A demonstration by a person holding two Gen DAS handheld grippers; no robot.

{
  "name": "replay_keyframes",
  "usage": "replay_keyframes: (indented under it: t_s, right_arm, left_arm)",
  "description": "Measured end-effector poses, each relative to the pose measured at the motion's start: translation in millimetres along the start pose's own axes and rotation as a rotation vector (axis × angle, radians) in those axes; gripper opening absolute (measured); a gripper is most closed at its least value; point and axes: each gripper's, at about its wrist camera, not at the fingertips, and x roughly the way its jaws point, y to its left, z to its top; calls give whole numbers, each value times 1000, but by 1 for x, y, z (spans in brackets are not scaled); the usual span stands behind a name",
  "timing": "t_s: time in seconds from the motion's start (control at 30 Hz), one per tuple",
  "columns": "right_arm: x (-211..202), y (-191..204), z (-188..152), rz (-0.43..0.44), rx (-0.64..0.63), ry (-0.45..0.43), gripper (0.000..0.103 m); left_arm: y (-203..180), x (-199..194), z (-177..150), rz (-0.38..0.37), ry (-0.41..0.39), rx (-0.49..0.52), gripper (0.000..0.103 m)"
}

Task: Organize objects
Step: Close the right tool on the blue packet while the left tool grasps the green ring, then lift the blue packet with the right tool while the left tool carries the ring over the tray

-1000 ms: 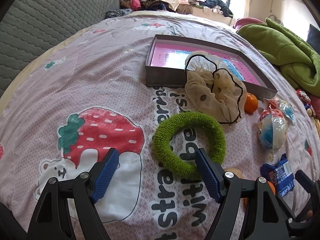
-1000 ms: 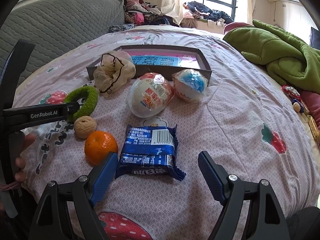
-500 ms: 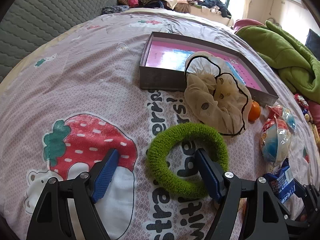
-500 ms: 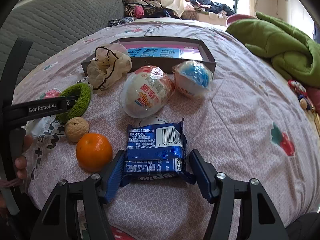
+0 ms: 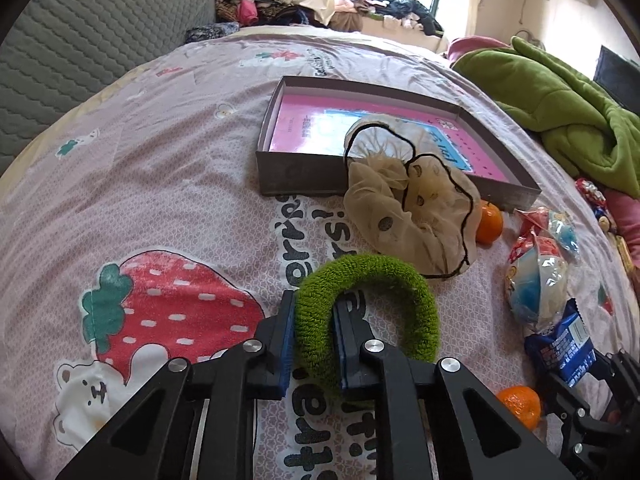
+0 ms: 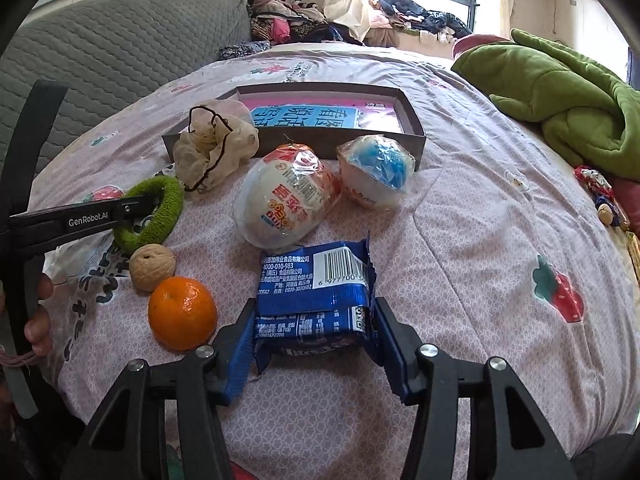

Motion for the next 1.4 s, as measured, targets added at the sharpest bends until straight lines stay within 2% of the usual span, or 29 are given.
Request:
replay_keyframes:
  t_s: [0.23, 0.67, 1.0, 1.4]
  right_arm:
    - [-11, 1, 2, 12, -5, -37, 55]
    - [-35, -2, 10, 10, 4, -118, 55]
    - [-55, 2, 40, 11, -16, -196, 55]
    - [-47, 4, 78, 7, -23, -252, 55]
  left_arm:
    - [0, -10, -4, -47, -13, 0, 15]
    - [-9, -48, 2, -57, -123, 32, 15]
    - [-19, -75, 22, -63, -200, 63, 15]
    - [-29, -78, 42, -75, -226, 82, 15]
